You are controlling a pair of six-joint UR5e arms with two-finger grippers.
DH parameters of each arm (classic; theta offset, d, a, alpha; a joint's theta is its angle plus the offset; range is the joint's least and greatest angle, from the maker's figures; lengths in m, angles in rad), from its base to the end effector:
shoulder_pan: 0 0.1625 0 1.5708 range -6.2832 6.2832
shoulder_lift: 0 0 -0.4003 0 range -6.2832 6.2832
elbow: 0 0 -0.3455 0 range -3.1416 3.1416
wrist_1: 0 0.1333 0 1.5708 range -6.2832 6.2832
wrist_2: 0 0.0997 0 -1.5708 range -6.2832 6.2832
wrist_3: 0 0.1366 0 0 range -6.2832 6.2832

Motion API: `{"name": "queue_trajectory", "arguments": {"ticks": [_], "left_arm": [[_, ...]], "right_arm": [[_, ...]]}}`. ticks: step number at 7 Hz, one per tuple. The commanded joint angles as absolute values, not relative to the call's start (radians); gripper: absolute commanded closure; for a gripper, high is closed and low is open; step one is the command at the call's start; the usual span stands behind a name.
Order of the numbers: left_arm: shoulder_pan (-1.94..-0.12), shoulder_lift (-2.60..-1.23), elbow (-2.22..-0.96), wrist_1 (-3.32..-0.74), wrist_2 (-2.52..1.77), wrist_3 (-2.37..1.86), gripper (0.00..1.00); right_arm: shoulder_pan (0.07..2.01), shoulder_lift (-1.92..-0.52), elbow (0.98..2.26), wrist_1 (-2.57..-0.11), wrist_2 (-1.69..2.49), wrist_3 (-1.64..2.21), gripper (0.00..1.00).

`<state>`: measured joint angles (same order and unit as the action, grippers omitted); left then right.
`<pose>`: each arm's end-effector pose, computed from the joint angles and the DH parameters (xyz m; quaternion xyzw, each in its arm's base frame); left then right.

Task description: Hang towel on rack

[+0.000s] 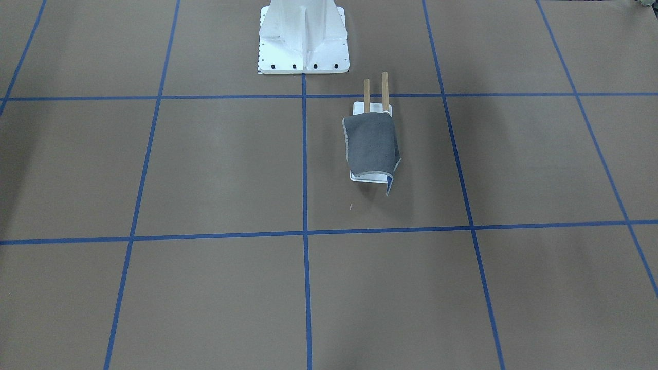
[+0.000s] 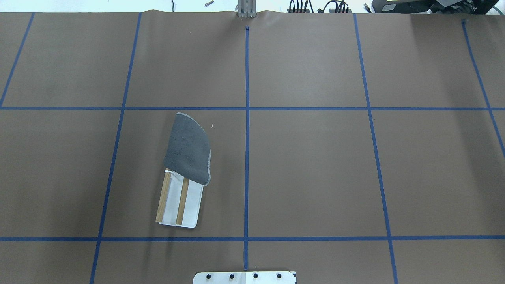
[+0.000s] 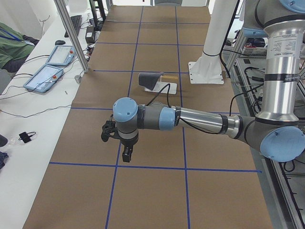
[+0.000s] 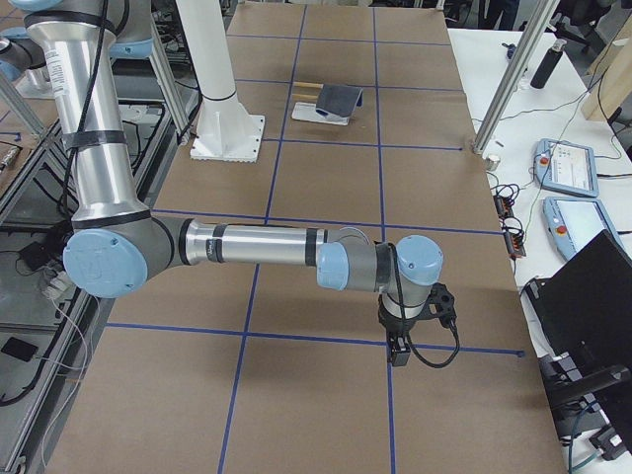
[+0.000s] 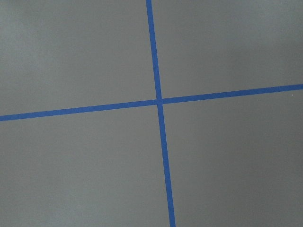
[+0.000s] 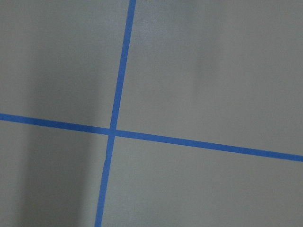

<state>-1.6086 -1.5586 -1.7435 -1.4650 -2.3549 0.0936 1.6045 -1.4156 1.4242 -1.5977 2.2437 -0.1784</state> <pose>-0.0535 -0.4393 0.5987 0.0503 0.3795 0.0362 0.9231 0.0652 -0.5032 0.6636 0.0264 -0.3292 -0.0652 0.9416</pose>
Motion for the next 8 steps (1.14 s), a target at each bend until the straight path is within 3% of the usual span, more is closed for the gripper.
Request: {"name": "queue_trajectory", "arguments": {"ticks": [1, 8], "left_arm": [[-1.608, -1.560, -1.744, -1.465, -2.350, 0.092, 0.01], [-1.608, -1.560, -1.741, -1.465, -2.350, 0.092, 0.01]], "right_arm": [[1.605, -1.425, 1.428, -1.595, 2.243, -0.186, 0.00], [1.606, -1.450, 1.428, -1.594, 2.243, -0.183, 0.00]]}}
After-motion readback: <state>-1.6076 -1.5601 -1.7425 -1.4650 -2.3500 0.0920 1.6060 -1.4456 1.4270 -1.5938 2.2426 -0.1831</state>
